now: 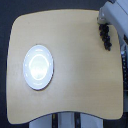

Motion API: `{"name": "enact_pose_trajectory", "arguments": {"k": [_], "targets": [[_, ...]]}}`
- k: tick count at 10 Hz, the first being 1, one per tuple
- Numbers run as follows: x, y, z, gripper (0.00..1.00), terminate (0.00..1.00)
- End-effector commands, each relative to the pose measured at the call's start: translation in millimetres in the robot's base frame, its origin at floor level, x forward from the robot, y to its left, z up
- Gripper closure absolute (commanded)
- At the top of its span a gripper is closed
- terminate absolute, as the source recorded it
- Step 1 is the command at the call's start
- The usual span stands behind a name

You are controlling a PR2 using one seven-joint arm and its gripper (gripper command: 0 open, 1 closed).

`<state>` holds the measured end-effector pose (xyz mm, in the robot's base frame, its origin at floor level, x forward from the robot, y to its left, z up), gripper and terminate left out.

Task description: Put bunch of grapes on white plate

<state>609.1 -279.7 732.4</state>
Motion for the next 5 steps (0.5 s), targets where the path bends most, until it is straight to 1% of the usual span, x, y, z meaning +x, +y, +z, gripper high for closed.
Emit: {"name": "enact_pose_trajectory", "arguments": {"k": [1,3,5], "targets": [[0.2,2.8,55.6,1.00,0.00],[5.2,21.1,96.5,1.00,0.00],[7.5,37.5,127.0,1.00,0.00]]}}
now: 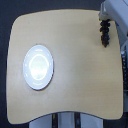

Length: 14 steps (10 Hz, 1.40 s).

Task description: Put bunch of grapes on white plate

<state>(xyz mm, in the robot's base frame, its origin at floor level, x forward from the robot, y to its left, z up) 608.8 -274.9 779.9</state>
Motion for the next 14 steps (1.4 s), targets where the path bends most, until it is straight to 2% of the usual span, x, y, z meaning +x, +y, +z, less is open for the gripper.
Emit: {"name": "enact_pose_trajectory", "arguments": {"k": [1,4,8,14], "targets": [[9.5,35.7,90.6,1.00,0.00],[7.1,51.3,131.6,1.00,0.00],[-16.7,97.7,160.0,1.00,0.00],[-66.4,246.1,149.3,1.00,0.00]]}}
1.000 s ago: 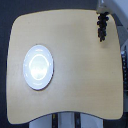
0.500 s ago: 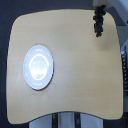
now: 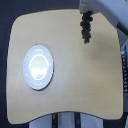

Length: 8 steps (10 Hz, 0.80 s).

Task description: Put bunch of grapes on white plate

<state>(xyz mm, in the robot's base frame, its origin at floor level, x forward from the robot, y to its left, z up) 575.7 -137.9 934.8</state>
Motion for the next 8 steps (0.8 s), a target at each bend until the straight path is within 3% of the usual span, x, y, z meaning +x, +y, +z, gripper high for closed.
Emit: {"name": "enact_pose_trajectory", "arguments": {"k": [1,8], "targets": [[-39.9,128.9,-7.7,1.00,0.00],[-61.2,231.2,-41.0,1.00,0.00]]}}
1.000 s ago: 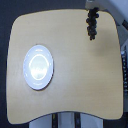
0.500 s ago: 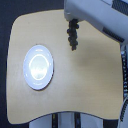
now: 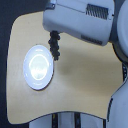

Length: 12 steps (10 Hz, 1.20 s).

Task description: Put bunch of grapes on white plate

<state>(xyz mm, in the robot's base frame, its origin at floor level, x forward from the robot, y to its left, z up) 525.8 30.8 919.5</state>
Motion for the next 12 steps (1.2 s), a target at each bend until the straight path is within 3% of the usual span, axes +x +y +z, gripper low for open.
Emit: {"name": "enact_pose_trajectory", "arguments": {"k": [1,12], "targets": [[-15.7,73.7,-32.2,1.00,0.00],[-48.0,114.7,-98.1,1.00,0.00]]}}
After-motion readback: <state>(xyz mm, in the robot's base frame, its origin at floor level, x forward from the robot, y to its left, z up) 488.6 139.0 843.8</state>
